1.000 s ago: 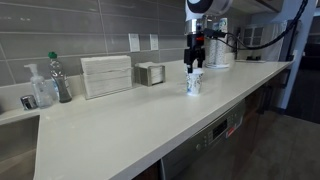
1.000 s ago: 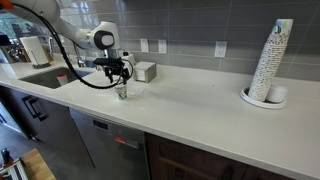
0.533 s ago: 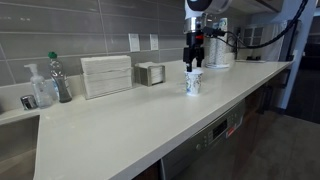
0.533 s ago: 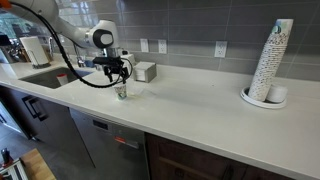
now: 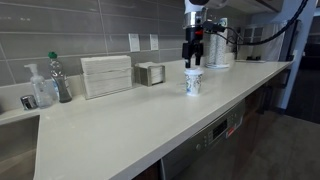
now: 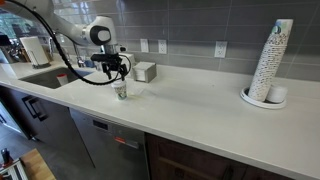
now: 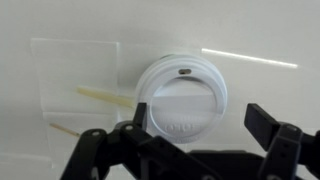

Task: Pick up the paper cup lid from the kitchen counter and place it on the paper cup

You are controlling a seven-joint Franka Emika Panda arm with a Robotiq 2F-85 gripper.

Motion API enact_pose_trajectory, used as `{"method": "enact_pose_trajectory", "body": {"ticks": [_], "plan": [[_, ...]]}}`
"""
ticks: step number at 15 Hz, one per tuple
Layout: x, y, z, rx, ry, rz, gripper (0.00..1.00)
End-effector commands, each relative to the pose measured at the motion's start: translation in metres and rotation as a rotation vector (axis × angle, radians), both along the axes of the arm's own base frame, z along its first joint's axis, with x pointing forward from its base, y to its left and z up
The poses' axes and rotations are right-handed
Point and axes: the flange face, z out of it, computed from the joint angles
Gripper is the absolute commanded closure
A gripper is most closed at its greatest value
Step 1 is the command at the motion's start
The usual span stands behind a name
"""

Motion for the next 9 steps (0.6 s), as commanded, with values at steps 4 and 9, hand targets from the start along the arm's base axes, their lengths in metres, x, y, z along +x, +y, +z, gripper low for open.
{"method": "enact_pose_trajectory", "body": {"ticks": [4,9], "plan": [[-0.015,-0.005,0.022,0.004,-0.023,-0.009,0.00],[-0.051,-0.018,0.059,0.016,-0.033,-0.052,0.00]]}}
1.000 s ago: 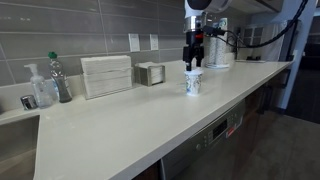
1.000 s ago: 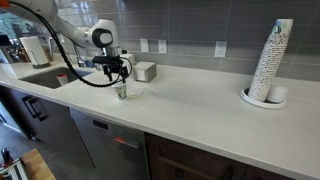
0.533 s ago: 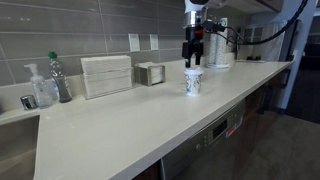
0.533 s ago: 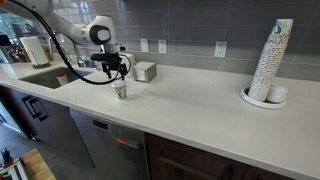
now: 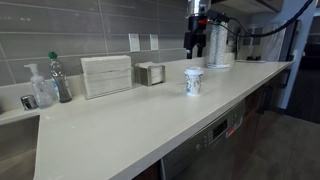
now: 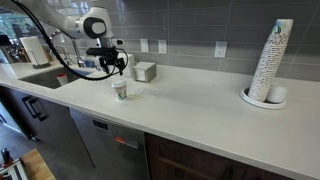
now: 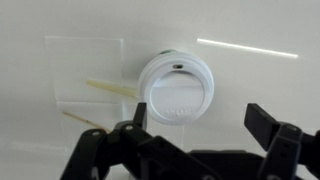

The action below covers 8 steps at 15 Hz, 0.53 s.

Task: Pick up the paper cup lid from the kitchen counter and place it on the paper cup

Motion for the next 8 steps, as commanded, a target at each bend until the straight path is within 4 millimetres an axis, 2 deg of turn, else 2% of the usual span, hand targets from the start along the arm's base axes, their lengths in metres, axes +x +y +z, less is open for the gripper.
{"method": "enact_pose_trajectory", "body": {"ticks": [1,4,8], "plan": [[-0.043,-0.020,0.028,0.007,0.011,-0.048,0.00],[-0.074,-0.044,0.057,0.008,-0.011,-0.088,0.00],[-0.105,-0.075,0.088,0.008,-0.036,-0.134,0.00]]}}
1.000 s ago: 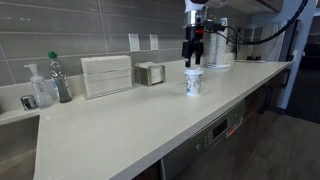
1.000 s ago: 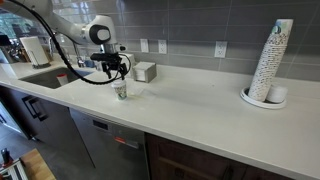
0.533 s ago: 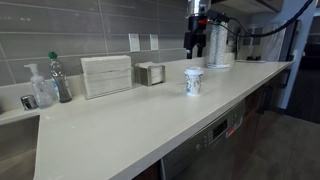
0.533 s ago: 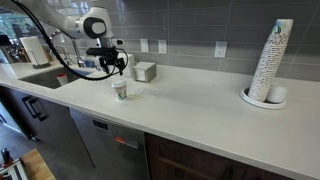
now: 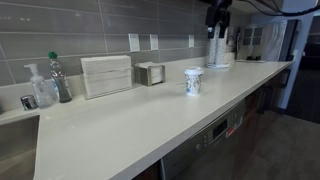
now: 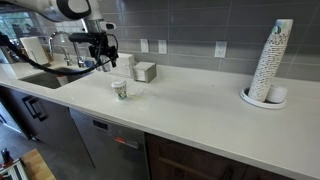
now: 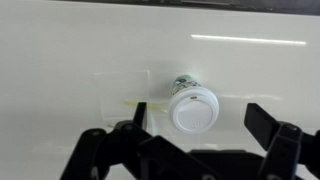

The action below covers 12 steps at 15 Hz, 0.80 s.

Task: Pick up the paper cup lid from the kitchen counter and place it on the paper cup

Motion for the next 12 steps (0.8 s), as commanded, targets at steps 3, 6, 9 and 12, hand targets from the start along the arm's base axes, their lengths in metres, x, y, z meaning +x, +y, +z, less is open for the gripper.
{"method": "enact_pose_trajectory", "body": {"ticks": [3,6,9,12], "plan": [[-0.046,-0.030,0.022,0.002,-0.008,-0.035,0.00],[-0.037,-0.027,0.028,0.004,-0.025,-0.043,0.00],[-0.039,-0.027,0.026,0.004,-0.022,-0.043,0.00],[-0.040,-0.027,0.026,0.004,-0.021,-0.043,0.00]]}}
